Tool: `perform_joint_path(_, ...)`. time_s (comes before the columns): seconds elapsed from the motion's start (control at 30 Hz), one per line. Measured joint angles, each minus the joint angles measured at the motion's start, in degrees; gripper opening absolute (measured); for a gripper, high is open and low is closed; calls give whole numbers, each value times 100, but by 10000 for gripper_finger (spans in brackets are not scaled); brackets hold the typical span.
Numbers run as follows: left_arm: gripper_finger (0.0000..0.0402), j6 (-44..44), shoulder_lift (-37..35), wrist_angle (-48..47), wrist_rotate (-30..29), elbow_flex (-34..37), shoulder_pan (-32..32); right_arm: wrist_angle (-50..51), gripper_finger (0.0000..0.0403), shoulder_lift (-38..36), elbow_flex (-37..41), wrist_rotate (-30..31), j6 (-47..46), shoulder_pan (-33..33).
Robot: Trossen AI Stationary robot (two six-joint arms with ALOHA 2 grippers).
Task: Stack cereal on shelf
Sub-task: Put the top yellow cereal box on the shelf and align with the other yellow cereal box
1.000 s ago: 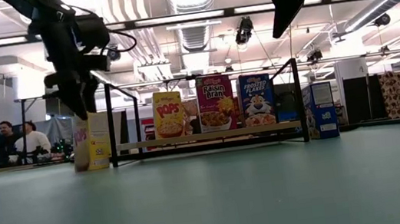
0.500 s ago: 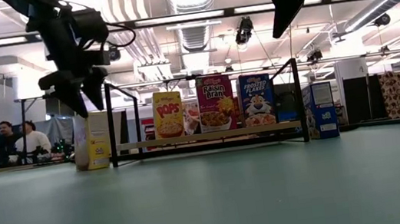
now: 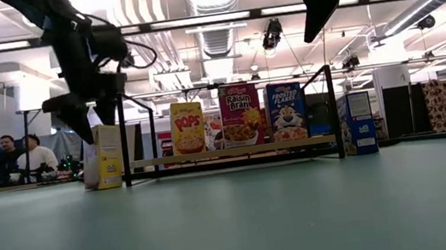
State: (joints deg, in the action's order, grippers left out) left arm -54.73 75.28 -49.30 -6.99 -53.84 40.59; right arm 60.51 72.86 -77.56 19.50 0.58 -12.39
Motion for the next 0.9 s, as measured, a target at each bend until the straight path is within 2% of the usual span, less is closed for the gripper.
perform_joint_path(0.1,327,222,163,-11,5,0,3,0,244,-1,-1,-1,-8,0)
perform_joint_path(0.3,306,980,299,-238,418,-9,-14,0,244,0,-2,1,0,-1)
perform_joint_path(0.63,203,1997,246,-393,617,-2,-70,0,244,-1,-2,1,-1,0)
perform_joint_path(0.8,156,3011,237,-521,697,-6,-179,0,244,0,-1,-1,-2,-1)
perform_joint_path(0.9,145,3661,231,-625,1039,-11,-276,0,244,0,0,1,-3,1)
